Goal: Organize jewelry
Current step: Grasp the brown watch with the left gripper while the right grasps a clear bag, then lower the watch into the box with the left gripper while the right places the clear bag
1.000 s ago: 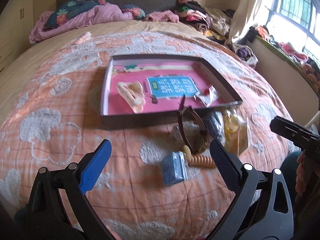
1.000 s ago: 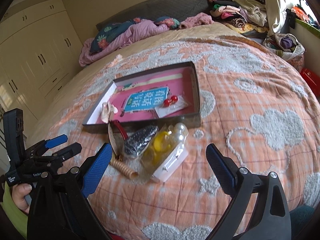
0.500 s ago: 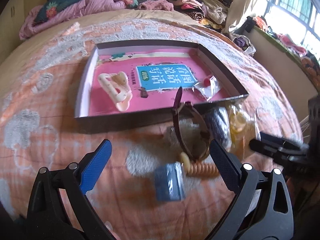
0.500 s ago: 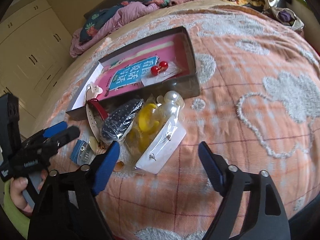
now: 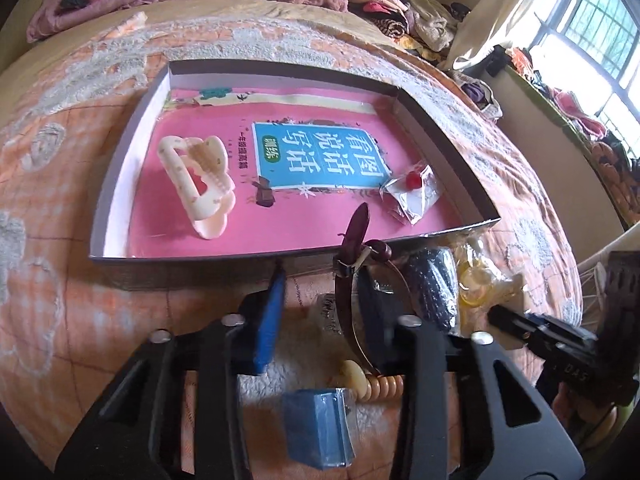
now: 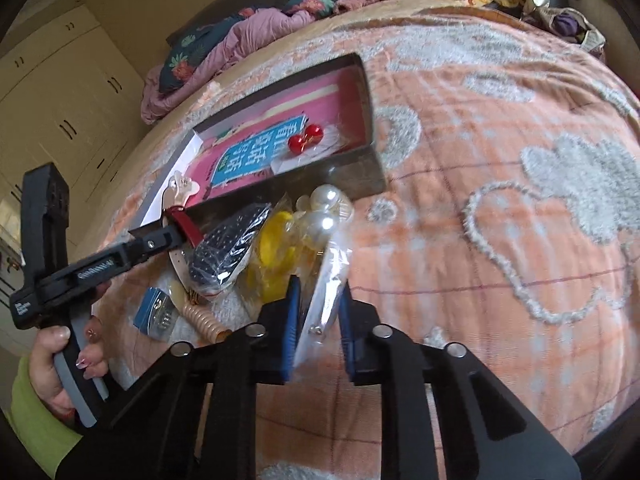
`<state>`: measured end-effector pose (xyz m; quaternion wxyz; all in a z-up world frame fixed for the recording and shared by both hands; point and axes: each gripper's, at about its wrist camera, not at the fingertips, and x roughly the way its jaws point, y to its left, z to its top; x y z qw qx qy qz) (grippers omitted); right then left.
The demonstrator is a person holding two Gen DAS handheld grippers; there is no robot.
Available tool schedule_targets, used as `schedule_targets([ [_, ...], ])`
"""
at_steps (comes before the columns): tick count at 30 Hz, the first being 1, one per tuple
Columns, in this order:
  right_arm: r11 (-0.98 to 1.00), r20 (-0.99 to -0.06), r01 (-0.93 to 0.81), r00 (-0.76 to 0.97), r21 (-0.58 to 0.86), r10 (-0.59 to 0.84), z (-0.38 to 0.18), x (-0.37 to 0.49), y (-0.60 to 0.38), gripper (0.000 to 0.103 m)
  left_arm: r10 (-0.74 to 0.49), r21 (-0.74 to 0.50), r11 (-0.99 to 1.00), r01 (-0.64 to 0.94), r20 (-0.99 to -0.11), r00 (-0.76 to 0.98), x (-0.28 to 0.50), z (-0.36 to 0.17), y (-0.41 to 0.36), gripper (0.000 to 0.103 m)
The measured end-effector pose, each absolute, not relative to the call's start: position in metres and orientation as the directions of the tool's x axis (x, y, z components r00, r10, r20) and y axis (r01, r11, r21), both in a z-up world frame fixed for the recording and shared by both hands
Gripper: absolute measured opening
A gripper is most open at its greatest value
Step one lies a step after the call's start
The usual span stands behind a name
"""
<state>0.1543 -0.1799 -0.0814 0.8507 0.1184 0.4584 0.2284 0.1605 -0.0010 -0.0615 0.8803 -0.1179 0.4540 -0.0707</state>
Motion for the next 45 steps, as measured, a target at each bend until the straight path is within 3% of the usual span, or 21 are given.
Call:
schedule_targets([
  [4,0.882,-0.714,-0.282,0.519,0.377,0.471,-0.072,0.15,-0.186,0.014,-0.24,-0.273,0.961,0.034,-0.771,0.59,0.157,-0.06,-0.002,0.001],
  [21,0.904,-0.627,-0.294,0.651,0.31,0.427,-0.029,0.147,-0.207,0.014,-0.195,-0.275,0.961,-0.004,-0.693,0.694,0.132,-0.013,0.037,0.001],
  [45,0.867,-0.581,-0.411,0.646,0.28,0.495,0.005,0.189,-0.161,0.014,-0.113,-0.265,0.962,-0.07,-0.615,0.781,0.165,0.03,0.072,0.001],
])
